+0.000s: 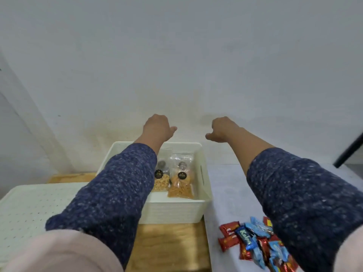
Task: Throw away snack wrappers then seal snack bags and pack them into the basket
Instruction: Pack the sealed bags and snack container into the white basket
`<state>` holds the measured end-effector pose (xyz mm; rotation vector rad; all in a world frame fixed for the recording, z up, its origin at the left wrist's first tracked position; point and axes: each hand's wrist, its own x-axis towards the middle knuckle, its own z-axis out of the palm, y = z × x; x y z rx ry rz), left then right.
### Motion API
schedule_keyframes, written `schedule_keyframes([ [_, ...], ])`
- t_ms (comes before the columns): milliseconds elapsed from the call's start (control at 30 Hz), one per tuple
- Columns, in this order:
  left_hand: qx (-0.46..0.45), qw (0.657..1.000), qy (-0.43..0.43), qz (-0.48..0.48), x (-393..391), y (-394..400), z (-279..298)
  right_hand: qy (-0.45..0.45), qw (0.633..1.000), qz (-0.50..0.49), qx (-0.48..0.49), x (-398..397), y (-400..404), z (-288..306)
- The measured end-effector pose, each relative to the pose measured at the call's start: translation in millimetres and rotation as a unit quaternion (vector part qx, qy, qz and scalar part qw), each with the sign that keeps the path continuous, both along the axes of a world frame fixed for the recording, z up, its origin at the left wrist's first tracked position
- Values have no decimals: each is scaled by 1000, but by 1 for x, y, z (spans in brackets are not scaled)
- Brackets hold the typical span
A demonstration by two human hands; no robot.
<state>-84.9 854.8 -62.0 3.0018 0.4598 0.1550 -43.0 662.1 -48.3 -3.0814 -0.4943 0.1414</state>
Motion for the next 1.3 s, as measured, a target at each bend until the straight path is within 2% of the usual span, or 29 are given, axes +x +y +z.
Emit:
schedule_keyframes([
  [300,10,999,-12,-39,-17,-119,12,-10,1000,-21,-18,-30,-119,12],
  [667,22,978,29,-207,5,-291,-3,14,982,-187,13,-67,-292,-9],
  [967,-15,946,85,-314,32,-463,-73,59,957,-283,18,-68,-452,-66],
  [1100,-43,937,130,-322,57,-527,-116,83,962,-261,17,-40,-509,-97],
  [1300,-139,926,185,-298,83,-583,-176,128,969,-211,17,16,-571,-151],
])
